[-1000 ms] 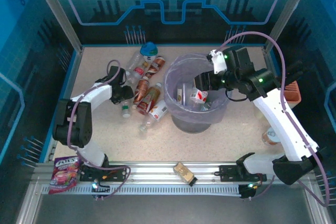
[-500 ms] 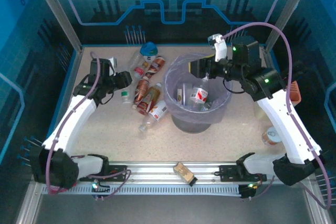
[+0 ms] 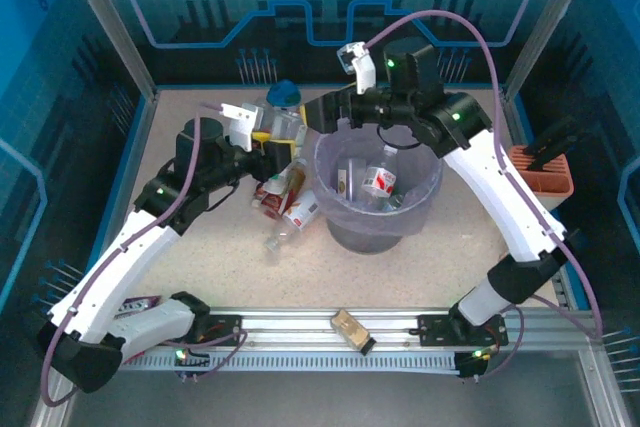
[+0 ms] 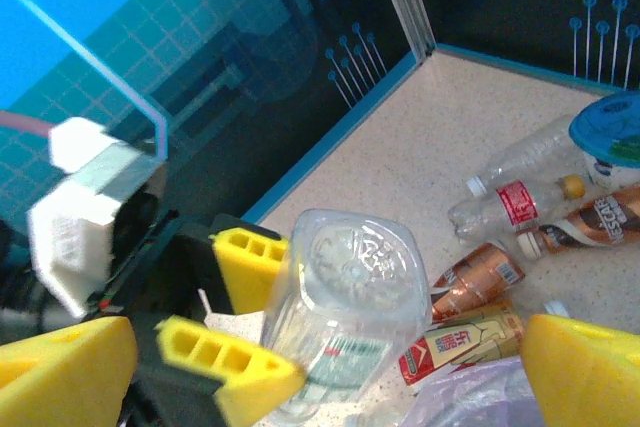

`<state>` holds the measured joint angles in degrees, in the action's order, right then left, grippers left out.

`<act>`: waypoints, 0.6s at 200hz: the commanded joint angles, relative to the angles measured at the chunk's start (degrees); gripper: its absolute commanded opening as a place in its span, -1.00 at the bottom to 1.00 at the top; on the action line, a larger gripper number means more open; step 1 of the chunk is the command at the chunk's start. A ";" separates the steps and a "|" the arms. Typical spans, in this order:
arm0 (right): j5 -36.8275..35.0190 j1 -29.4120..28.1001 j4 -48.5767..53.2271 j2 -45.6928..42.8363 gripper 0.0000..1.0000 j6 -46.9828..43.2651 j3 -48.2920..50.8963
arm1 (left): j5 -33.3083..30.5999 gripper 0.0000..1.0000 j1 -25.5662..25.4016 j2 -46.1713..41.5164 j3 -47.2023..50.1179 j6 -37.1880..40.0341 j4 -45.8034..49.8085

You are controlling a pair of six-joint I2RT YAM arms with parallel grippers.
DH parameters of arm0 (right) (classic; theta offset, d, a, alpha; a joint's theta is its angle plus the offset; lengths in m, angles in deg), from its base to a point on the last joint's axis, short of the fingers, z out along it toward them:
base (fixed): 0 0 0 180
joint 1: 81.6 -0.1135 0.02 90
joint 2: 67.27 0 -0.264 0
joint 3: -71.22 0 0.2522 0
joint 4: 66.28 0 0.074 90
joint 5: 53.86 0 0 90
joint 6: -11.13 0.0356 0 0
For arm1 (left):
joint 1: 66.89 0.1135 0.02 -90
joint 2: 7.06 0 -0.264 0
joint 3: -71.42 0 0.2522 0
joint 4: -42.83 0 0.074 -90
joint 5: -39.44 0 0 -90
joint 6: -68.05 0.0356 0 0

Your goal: Put the plastic bottles in the bin

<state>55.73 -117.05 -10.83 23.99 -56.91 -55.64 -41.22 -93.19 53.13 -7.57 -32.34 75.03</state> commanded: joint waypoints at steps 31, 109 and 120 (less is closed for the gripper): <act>4.48 -1.20 0.55 4.39 0.91 3.14 -1.36 | -0.11 -0.32 -3.07 -1.03 1.51 4.53 -7.12; 8.93 -1.03 -1.23 5.81 0.17 5.38 -1.25 | -3.87 -0.37 -3.87 0.01 0.95 5.73 -10.30; 9.05 -1.00 -2.18 5.60 0.08 5.62 -1.03 | -3.89 -0.37 -3.88 0.12 0.60 5.75 -10.49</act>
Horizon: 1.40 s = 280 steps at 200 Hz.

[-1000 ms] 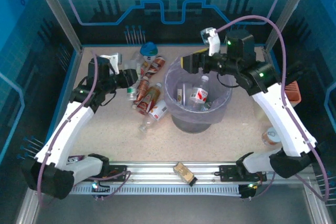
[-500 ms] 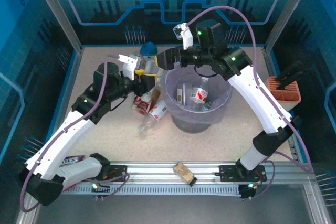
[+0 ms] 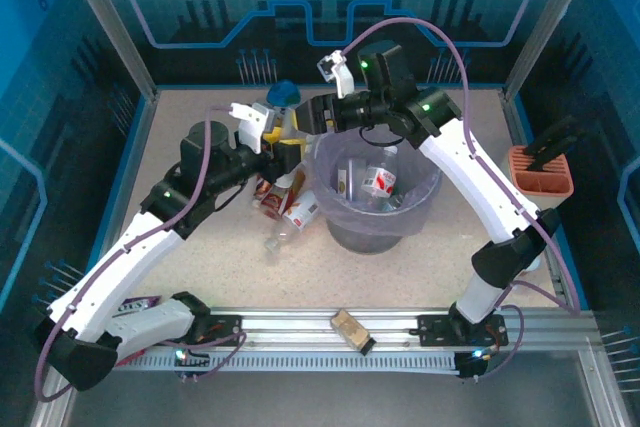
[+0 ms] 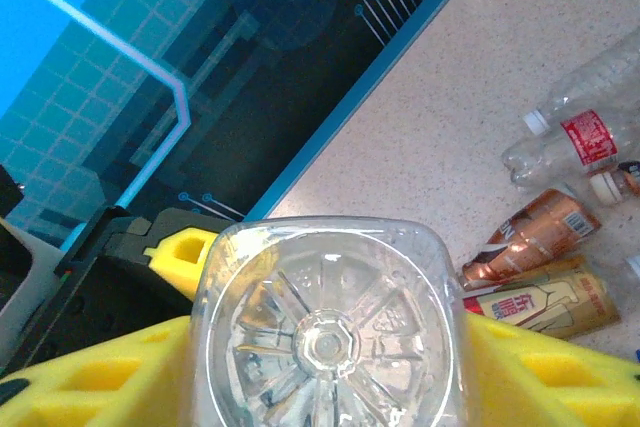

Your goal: Put the plastic bottles in the bin

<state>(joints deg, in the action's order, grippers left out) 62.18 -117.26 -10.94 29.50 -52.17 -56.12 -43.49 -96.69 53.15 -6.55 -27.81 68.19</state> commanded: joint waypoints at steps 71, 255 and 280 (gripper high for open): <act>3.03 1.15 -11.01 -1.41 -0.20 3.19 0.28 | -1.13 0.16 -0.35 -0.69 -0.80 0.19 -3.17; -8.65 19.93 14.03 -16.68 -0.23 -10.82 4.91 | -12.57 0.45 -5.09 -4.52 18.41 -15.88 16.80; -7.98 19.45 13.54 -17.75 -0.24 -9.17 10.09 | -10.92 0.47 -5.68 -4.60 24.16 -19.28 12.80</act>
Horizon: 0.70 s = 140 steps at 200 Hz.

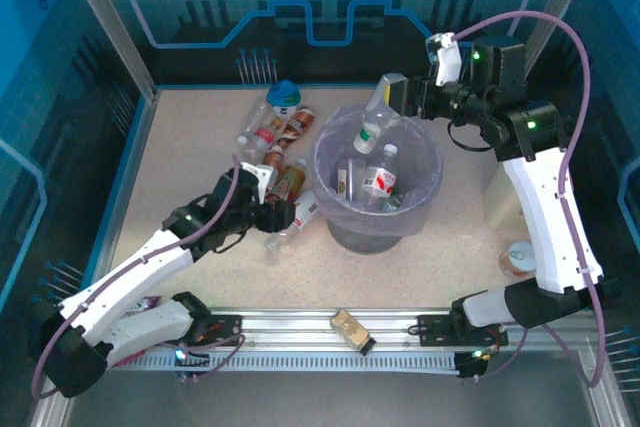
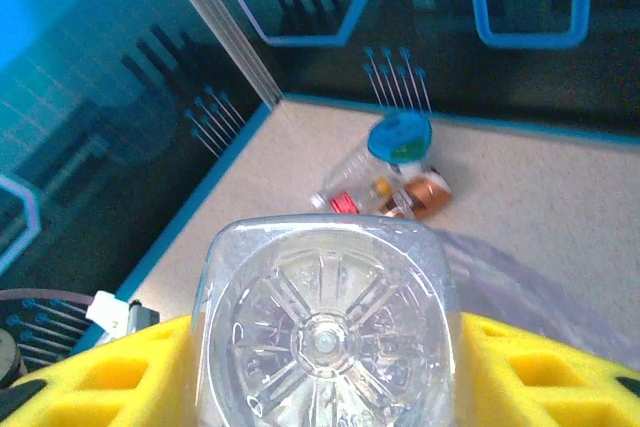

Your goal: Put the plastic bottles in the bin

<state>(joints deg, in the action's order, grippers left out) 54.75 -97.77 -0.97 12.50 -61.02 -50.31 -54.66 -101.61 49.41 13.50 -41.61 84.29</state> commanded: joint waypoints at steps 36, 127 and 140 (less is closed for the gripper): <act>1.16 -2.38 0.39 -1.14 -0.24 3.19 13.09 | 1.40 0.51 -1.40 0.15 9.01 -9.09 -6.59; 2.30 -7.29 -13.82 -1.50 -0.23 14.51 33.19 | 2.03 0.47 -1.93 4.71 15.74 -11.21 -12.62; 2.30 -7.47 -15.80 -1.24 -0.22 15.69 34.98 | 2.32 0.47 -2.00 5.12 16.26 -11.31 -13.72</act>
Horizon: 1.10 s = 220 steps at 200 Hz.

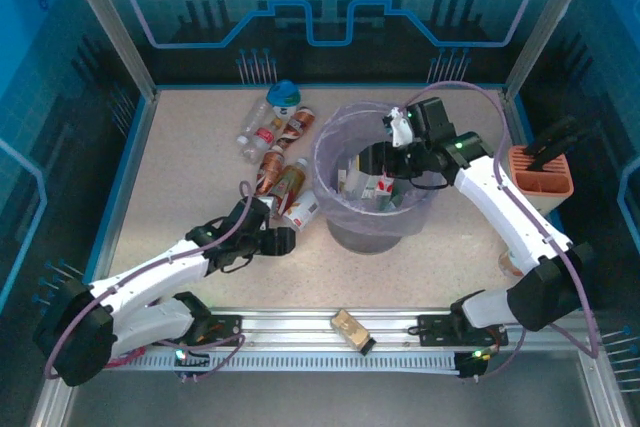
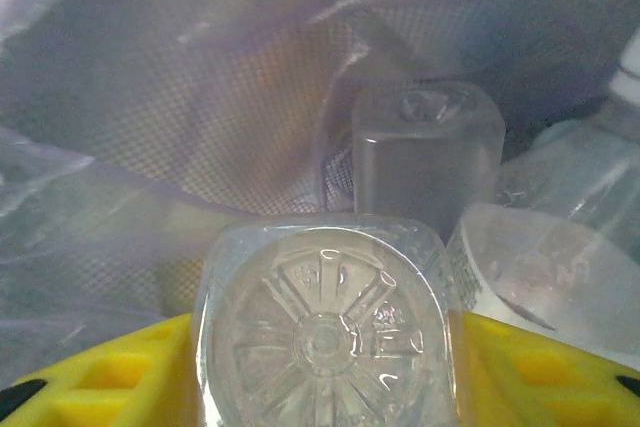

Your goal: Put the plastic bottles in the bin

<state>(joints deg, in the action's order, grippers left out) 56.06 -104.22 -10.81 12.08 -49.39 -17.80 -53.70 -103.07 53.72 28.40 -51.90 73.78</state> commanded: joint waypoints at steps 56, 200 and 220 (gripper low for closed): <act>-0.75 -1.99 -4.96 0.37 0.12 4.35 2.21 | 1.02 0.39 -0.53 3.36 1.68 -0.74 -4.32; -5.21 4.33 9.88 -5.21 0.72 -6.56 -15.78 | 2.40 0.03 -0.83 10.67 2.32 -0.37 -7.90; -4.56 4.42 9.70 -5.15 0.71 -6.73 -16.28 | 1.54 -0.11 -0.89 10.74 2.54 -0.28 -7.96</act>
<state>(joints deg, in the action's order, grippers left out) 50.09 -100.48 -2.29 7.49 -54.79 -32.10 -51.82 -103.49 63.14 29.50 -52.12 64.14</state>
